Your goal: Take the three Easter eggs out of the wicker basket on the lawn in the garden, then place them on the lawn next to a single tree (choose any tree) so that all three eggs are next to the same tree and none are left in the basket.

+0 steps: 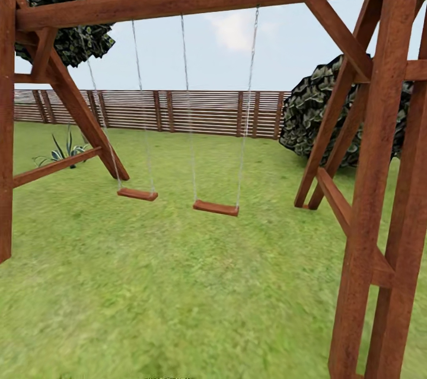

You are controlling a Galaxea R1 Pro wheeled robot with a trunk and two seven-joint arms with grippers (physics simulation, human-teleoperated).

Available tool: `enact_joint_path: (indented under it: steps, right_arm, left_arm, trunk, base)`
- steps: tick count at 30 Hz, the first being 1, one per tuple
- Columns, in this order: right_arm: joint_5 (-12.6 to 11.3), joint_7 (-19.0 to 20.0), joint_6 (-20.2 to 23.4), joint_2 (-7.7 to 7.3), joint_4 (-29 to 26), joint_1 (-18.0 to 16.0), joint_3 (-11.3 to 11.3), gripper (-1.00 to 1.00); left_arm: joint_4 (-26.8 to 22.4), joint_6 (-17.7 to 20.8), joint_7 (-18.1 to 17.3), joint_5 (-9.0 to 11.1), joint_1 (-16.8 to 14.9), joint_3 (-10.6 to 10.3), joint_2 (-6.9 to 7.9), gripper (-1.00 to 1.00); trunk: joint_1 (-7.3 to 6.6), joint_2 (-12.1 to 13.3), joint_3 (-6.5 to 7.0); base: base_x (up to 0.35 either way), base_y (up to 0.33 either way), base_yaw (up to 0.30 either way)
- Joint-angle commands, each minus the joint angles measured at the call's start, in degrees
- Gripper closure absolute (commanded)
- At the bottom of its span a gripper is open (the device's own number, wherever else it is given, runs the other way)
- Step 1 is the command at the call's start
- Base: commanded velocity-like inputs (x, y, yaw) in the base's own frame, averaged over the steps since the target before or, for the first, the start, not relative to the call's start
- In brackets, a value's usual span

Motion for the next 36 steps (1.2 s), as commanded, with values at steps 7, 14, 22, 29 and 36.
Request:
enact_joint_path:
  steps: [7,14,22,29,36]
  right_arm:
    - [0.2,-0.3,-0.2,0.01,0.1,0.0,0.3,-1.0]
    - [0.2,-0.3,-0.2,0.01,0.1,0.0,0.3,-1.0]
    - [0.2,-0.3,-0.2,0.01,0.1,0.0,0.3,-1.0]
    - [0.2,-0.3,-0.1,0.01,0.1,0.0,0.4,-1.0]
    - [0.2,-0.2,0.6,0.07,0.0,0.0,0.3,-1.0]
  left_arm:
    - [-0.1,-0.1,0.0,0.0,0.0,0.3,-0.02,-1.0]
    - [-0.1,-0.1,0.0,0.0,0.0,0.3,-0.02,-1.0]
    - [-0.1,-0.1,0.0,0.0,0.1,0.3,-0.02,-1.0]
    - [-0.1,-0.2,0.0,0.0,0.0,0.3,-0.02,-1.0]
    - [-0.1,-0.1,0.1,0.0,0.1,0.3,-0.02,-1.0]
  trunk:
    - [0.03,-0.1,-0.04]
    - [0.03,-0.1,-0.04]
    - [0.03,-0.1,-0.04]
    - [0.03,-0.1,-0.04]
    - [0.03,-0.1,-0.04]
  base:
    - [0.0,0.0,0.286]
    - [0.0,0.0,0.286]
    - [0.0,0.0,0.286]
    - [0.0,0.0,0.286]
    - [0.0,0.0,0.286]
